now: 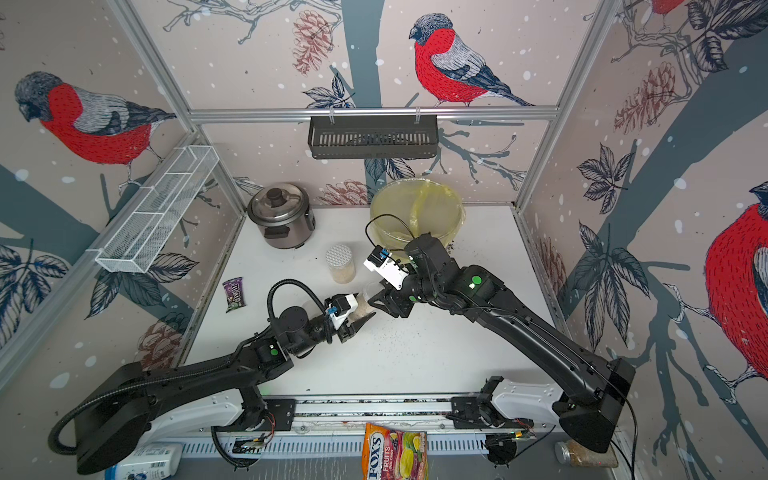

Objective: Empty moldy rice from jars
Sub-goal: Unscrew the lid from the jar.

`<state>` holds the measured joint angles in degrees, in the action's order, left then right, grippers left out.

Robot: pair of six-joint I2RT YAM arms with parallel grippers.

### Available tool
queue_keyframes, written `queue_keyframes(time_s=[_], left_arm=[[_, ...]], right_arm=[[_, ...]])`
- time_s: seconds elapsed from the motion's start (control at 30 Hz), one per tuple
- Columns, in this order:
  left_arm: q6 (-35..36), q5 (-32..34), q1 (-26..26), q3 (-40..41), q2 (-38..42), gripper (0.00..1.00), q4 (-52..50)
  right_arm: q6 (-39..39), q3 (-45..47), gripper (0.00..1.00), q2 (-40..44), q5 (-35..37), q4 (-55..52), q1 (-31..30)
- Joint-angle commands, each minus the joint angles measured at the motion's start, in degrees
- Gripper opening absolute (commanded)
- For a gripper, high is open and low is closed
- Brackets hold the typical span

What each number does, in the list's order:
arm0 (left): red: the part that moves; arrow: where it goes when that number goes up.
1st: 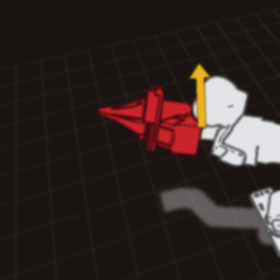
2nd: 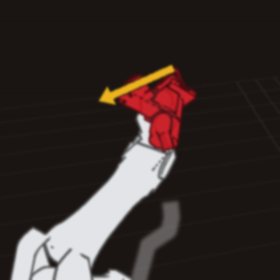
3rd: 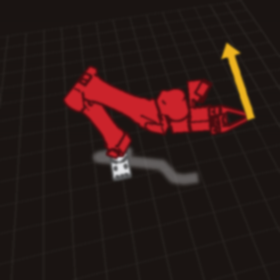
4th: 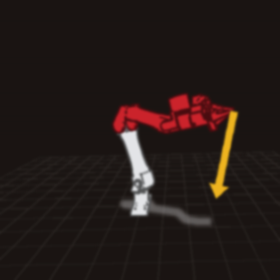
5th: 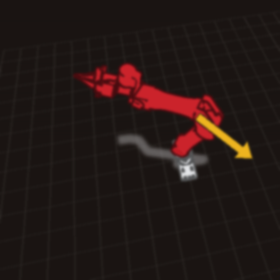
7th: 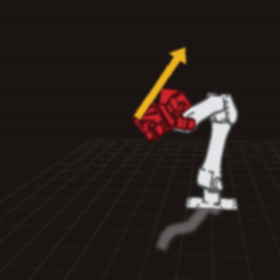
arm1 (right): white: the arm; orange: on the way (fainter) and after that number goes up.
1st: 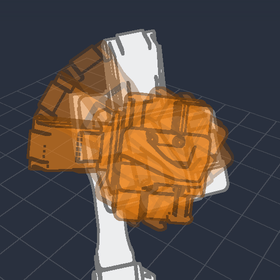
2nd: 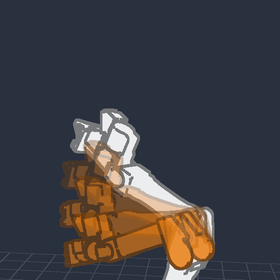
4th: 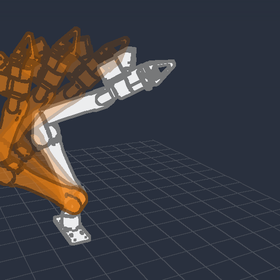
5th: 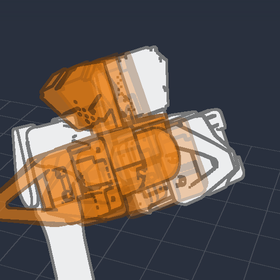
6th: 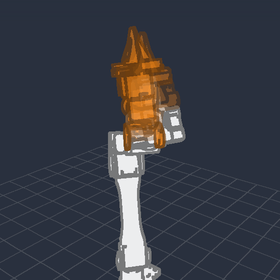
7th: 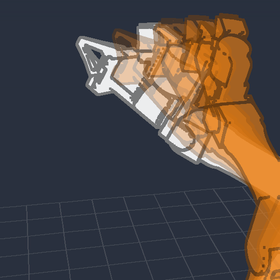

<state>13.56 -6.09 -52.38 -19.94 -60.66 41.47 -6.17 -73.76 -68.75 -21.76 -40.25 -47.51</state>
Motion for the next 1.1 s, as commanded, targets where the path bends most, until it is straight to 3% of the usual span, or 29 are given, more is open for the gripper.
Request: queue_keyframes(time_s=[0.0,0.53,1.07], left_arm=[[-0.57,0.58,0.18,-0.35,0.02,0.12,-1.2],[-0.73,-0.18,0.17,-1.9,-1.44,0.11,-2.1],[-0.99,-0.15,0.15,-1.73,-1.45,0.1,-1.56]], right_arm=[[-8.22,0.16,0.33,0.11,1.51,0.79,1.44],[-19.09,1.3,0.43,1.34,-4.3,0.18,3.69],[-19.52,1.45,0.53,0.54,-8.81,2.4,3.59]])
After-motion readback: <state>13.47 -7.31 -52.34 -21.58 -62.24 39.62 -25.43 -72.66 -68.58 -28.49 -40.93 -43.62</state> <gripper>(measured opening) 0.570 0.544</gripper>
